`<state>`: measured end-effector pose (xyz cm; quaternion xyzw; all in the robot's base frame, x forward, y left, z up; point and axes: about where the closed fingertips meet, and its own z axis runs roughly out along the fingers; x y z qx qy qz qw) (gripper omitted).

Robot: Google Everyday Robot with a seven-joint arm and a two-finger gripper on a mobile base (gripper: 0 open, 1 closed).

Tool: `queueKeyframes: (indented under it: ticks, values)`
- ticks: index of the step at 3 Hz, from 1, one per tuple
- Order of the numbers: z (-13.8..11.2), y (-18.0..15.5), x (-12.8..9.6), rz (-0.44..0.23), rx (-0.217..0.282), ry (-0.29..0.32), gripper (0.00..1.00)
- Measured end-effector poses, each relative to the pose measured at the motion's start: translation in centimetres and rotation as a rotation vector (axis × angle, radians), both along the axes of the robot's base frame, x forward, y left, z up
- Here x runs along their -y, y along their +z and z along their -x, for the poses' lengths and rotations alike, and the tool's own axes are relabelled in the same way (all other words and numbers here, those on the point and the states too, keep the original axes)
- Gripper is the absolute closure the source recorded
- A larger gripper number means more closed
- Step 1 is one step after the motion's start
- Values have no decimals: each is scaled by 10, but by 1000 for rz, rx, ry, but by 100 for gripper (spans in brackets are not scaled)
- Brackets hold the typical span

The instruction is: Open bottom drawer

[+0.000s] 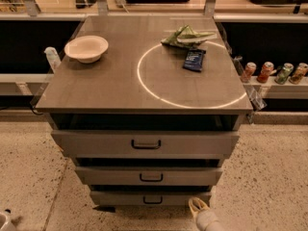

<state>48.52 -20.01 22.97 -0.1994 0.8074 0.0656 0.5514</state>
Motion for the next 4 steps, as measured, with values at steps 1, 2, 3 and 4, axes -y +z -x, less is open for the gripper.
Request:
queueKeyframes:
  ticks: [1, 2, 3, 4]
  values:
    - [-10, 15, 6, 54, 44, 60, 100]
    - [-10, 15, 4, 54, 44, 69, 100]
    - [-17, 11, -1, 58, 61, 120, 100]
    - [-69, -5, -2, 95, 139, 229, 100]
